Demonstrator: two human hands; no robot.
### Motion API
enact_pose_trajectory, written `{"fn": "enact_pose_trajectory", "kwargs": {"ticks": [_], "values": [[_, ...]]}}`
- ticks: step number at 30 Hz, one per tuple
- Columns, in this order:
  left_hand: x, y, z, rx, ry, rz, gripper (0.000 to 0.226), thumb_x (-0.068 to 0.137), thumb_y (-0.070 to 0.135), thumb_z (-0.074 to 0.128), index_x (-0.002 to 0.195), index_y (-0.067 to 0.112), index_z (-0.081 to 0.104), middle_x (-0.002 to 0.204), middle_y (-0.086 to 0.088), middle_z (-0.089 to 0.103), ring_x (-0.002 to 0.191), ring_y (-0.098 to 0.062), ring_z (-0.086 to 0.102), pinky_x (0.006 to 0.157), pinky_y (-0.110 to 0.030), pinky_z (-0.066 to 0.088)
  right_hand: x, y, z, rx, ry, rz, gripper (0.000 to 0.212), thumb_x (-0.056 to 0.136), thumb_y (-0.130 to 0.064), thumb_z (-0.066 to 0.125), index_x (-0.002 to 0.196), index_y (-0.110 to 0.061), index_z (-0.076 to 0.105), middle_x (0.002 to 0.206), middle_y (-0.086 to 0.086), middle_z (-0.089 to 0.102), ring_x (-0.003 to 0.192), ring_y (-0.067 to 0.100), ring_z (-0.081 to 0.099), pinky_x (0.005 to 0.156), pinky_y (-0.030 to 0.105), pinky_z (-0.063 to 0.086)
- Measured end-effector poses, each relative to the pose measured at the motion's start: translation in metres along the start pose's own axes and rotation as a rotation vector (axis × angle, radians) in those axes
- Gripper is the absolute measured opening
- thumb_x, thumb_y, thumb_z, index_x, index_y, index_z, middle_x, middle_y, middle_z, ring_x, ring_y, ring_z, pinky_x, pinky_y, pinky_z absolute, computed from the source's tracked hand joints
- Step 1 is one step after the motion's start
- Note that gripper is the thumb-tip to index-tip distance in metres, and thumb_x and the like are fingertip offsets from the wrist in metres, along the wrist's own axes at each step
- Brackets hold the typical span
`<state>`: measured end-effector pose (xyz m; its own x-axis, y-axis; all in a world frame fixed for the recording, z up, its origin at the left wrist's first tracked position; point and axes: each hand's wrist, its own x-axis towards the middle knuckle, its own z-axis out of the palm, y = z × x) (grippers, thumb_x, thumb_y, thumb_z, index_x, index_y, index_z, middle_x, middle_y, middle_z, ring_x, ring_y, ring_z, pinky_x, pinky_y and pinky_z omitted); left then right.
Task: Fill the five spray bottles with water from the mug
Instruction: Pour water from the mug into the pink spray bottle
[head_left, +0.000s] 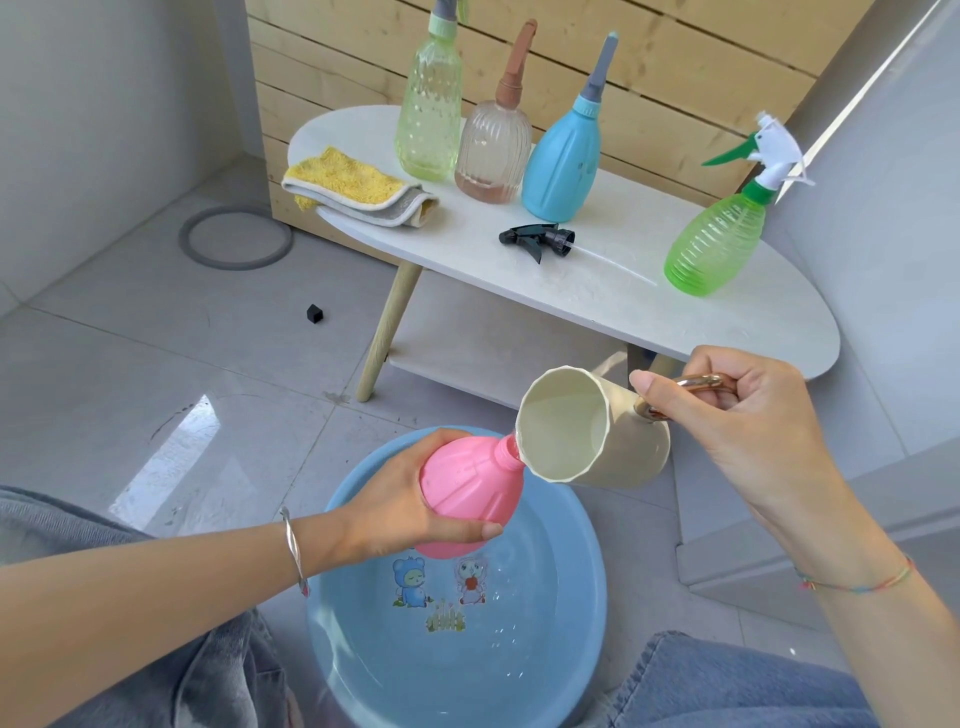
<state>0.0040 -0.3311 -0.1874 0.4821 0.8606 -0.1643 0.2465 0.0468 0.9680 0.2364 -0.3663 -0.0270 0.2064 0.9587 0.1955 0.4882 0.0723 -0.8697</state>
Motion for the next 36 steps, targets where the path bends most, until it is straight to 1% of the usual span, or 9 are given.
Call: {"fn": "enact_pose_trajectory", "kwargs": {"ticks": [3, 6, 14, 18, 23, 27, 30, 33, 36], "values": [[0.0001, -0.0006, -0.0001, 0.001, -0.001, -0.002, 0.085, 0.043, 0.057, 0.089, 0.120, 0.042, 0.054, 0.112, 0.018, 0.063, 0.104, -0.004, 0.062, 0.085, -0.027, 0.056, -0.0009, -0.0024, 0.0001, -0.014, 0.001, 0.002, 0.045, 0.076, -0.016, 0.077, 0.041, -0.021, 0.049, 0.042, -0.011, 0.026, 0.046, 0.006, 0.029, 0.045, 0.013, 0.025], [0.0006, -0.0014, 0.0000, 0.006, 0.003, 0.003, 0.085, 0.043, 0.057, 0.089, 0.119, 0.042, 0.055, 0.112, 0.018, 0.064, 0.104, -0.005, 0.062, 0.087, -0.030, 0.057, -0.0020, -0.0050, 0.0001, -0.026, -0.001, -0.003, 0.047, 0.077, -0.014, 0.076, 0.039, -0.023, 0.051, 0.040, -0.012, 0.025, 0.041, 0.005, 0.027, 0.043, 0.011, 0.022], [0.0004, -0.0022, 0.0001, 0.008, 0.001, 0.003, 0.085, 0.043, 0.057, 0.089, 0.120, 0.042, 0.054, 0.113, 0.017, 0.063, 0.105, -0.006, 0.062, 0.087, -0.032, 0.057, -0.0028, -0.0091, 0.0014, -0.044, -0.008, -0.007, 0.047, 0.077, -0.015, 0.077, 0.039, -0.024, 0.051, 0.040, -0.012, 0.024, 0.041, 0.006, 0.026, 0.044, 0.011, 0.022], [-0.0006, -0.0024, 0.0006, 0.006, 0.003, 0.002, 0.085, 0.043, 0.057, 0.088, 0.119, 0.042, 0.055, 0.112, 0.020, 0.063, 0.104, -0.004, 0.062, 0.087, -0.030, 0.056, -0.0029, -0.0096, 0.0017, -0.049, -0.003, -0.014, 0.048, 0.077, -0.014, 0.077, 0.040, -0.022, 0.048, 0.040, -0.012, 0.024, 0.041, 0.006, 0.026, 0.043, 0.011, 0.022], [-0.0009, -0.0020, 0.0005, 0.003, -0.005, 0.002, 0.085, 0.043, 0.058, 0.088, 0.119, 0.044, 0.054, 0.112, 0.021, 0.063, 0.105, -0.004, 0.062, 0.086, -0.028, 0.056, -0.0038, -0.0102, 0.0012, -0.057, -0.006, -0.024, 0.046, 0.077, -0.013, 0.077, 0.041, -0.021, 0.049, 0.040, -0.012, 0.026, 0.040, 0.005, 0.027, 0.043, 0.011, 0.022], [-0.0005, -0.0024, 0.0001, 0.010, 0.000, 0.006, 0.085, 0.043, 0.057, 0.088, 0.120, 0.042, 0.054, 0.112, 0.019, 0.063, 0.105, -0.004, 0.062, 0.087, -0.029, 0.056, -0.0039, -0.0104, 0.0016, -0.066, -0.001, -0.033, 0.048, 0.077, -0.013, 0.077, 0.043, -0.019, 0.043, 0.040, -0.012, 0.027, 0.040, 0.006, 0.028, 0.043, 0.010, 0.022], [-0.0002, -0.0022, 0.0002, 0.010, 0.000, 0.004, 0.085, 0.043, 0.058, 0.088, 0.120, 0.043, 0.054, 0.112, 0.020, 0.063, 0.104, -0.003, 0.061, 0.087, -0.028, 0.056, -0.0032, -0.0105, 0.0016, -0.079, 0.002, -0.043, 0.045, 0.077, -0.014, 0.077, 0.049, -0.010, 0.043, 0.041, -0.011, 0.028, 0.041, 0.006, 0.028, 0.043, 0.010, 0.023], [0.0005, -0.0026, 0.0003, 0.016, -0.002, 0.010, 0.085, 0.044, 0.057, 0.088, 0.120, 0.042, 0.054, 0.113, 0.020, 0.063, 0.105, -0.004, 0.061, 0.087, -0.030, 0.056, -0.0037, -0.0101, 0.0025, -0.109, 0.006, -0.060, 0.046, 0.077, -0.016, 0.077, 0.049, -0.012, 0.041, 0.042, -0.011, 0.027, 0.042, 0.006, 0.027, 0.043, 0.011, 0.022], [0.0004, -0.0031, 0.0003, 0.022, -0.003, 0.014, 0.085, 0.044, 0.058, 0.088, 0.120, 0.042, 0.054, 0.113, 0.020, 0.062, 0.105, -0.005, 0.061, 0.087, -0.031, 0.057, -0.0037, -0.0103, 0.0029, -0.128, 0.008, -0.069, 0.047, 0.077, -0.017, 0.078, 0.049, -0.009, 0.041, 0.044, -0.009, 0.028, 0.043, 0.006, 0.026, 0.043, 0.012, 0.021]]}}
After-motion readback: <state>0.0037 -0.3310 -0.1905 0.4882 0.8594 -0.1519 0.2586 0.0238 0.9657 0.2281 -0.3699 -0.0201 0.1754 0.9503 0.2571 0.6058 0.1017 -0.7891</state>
